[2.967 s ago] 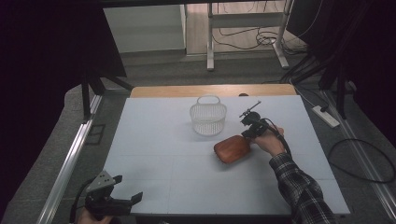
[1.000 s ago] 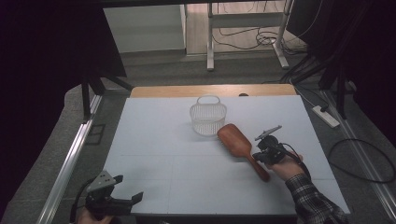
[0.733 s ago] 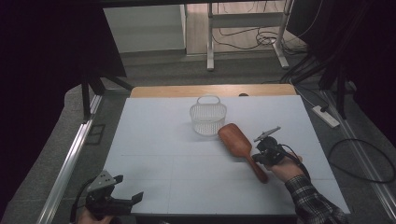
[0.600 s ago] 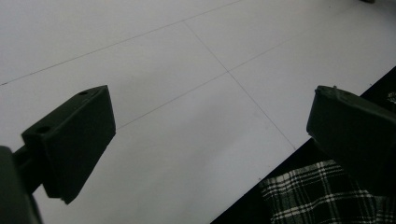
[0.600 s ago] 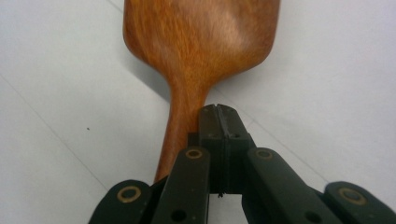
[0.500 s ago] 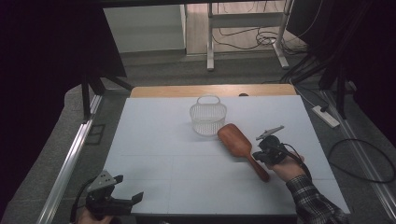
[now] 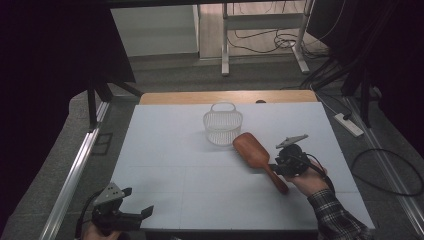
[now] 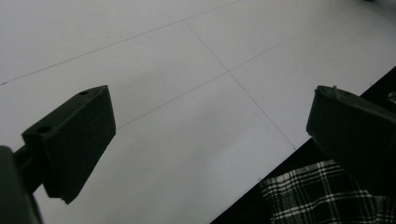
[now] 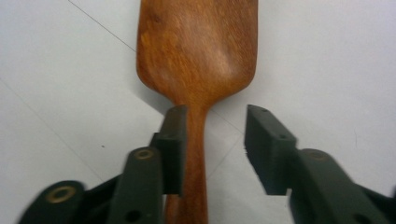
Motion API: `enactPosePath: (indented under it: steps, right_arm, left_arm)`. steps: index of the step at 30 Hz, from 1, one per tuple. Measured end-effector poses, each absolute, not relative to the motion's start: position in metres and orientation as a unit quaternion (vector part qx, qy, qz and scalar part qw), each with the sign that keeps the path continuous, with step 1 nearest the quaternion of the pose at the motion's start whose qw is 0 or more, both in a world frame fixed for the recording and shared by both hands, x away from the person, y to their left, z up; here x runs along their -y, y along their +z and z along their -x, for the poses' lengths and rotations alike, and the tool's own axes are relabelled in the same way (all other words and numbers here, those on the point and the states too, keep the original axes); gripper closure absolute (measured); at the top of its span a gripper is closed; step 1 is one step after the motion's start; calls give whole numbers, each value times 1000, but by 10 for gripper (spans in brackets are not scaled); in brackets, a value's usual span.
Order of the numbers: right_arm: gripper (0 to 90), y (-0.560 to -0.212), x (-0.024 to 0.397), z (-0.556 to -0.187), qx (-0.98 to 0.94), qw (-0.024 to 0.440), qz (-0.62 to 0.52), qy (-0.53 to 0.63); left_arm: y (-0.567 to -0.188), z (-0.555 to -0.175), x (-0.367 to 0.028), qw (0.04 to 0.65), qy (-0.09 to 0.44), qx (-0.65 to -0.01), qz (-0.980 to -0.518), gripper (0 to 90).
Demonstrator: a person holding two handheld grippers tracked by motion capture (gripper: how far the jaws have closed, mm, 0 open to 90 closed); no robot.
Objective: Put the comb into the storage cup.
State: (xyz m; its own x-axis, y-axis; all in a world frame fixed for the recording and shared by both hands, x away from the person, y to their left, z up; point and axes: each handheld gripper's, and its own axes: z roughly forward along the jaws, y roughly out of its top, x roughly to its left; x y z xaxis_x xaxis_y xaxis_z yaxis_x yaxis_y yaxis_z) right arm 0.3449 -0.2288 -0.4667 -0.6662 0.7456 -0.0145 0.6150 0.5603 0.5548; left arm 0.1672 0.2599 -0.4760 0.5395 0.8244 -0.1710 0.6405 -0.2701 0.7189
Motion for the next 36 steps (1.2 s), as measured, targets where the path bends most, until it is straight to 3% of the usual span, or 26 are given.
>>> enactPosePath:
  steps: [16,23,36]
  right_arm:
    - [59,-459,219,-338,-866,135,-397,273]
    - [0,-460,217,-338,-867,132,-390,279]
    - [0,-468,213,-342,-874,112,-387,270]
  left_arm:
    - [-476,-167,-260,387,118,-465,-788,21]
    - [-476,-167,-260,387,118,-464,-788,21]
    - [-476,-167,-260,387,118,-463,-789,21]
